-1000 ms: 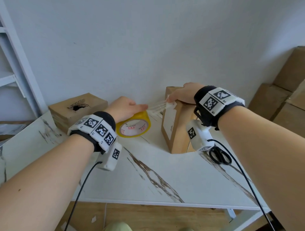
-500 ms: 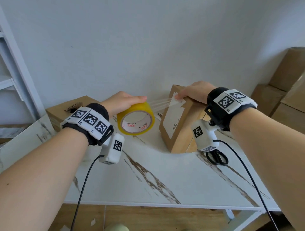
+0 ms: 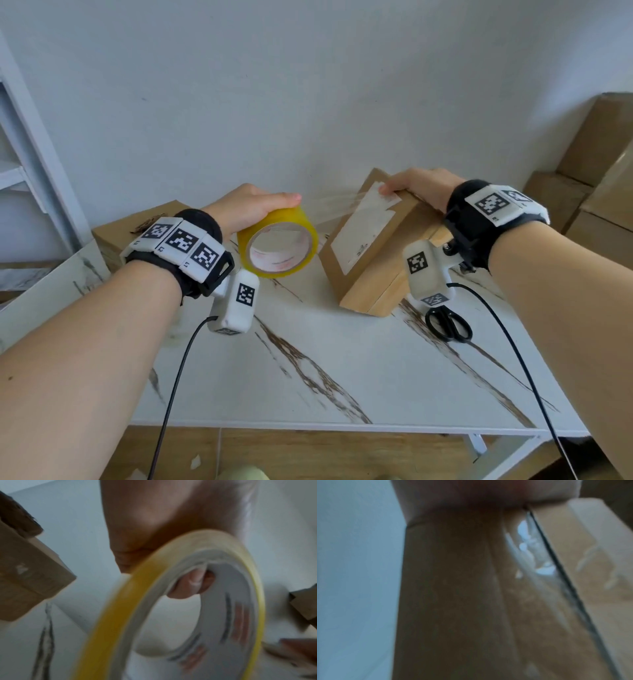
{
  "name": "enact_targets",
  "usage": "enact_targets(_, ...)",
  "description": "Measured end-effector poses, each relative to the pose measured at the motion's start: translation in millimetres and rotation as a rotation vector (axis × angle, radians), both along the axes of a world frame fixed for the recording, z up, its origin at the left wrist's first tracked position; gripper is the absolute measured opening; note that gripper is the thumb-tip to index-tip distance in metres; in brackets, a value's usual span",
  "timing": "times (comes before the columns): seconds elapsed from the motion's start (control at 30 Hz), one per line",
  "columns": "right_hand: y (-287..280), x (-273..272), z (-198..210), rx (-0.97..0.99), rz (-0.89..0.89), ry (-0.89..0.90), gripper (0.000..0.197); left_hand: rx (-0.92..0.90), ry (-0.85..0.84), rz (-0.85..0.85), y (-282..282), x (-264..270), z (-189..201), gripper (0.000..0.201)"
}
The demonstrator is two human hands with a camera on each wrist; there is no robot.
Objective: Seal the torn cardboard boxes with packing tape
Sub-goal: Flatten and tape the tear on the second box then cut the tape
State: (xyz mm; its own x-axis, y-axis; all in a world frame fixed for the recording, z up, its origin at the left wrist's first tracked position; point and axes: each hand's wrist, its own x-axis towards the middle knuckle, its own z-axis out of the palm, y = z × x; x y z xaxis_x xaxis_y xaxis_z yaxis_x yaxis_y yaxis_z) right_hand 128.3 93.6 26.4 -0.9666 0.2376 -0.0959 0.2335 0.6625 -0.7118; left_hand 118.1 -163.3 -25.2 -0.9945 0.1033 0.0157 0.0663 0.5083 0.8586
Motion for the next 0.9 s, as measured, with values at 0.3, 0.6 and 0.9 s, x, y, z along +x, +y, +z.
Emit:
enact_targets(0.3, 23.7, 5.4, -2.2, -0.15, -0.077, -0.053, 0.025, -0.204, -0.079, -0.005, -16.8, -6.0, -14.6, 0.059)
enact_targets(0.6, 34.7, -2.3, -9.5, -0.22, -0.056, -0.067, 0.035, -0.237, -0.055, -0.037, -7.4, -12.0, -17.5, 0.041)
enact_targets(0.9, 36.8, -11.2, -15.3, -0.533, -0.042, -0.065, 0.038, -0.207, 0.001, 0.035, -15.3, -18.2, -17.3, 0.062)
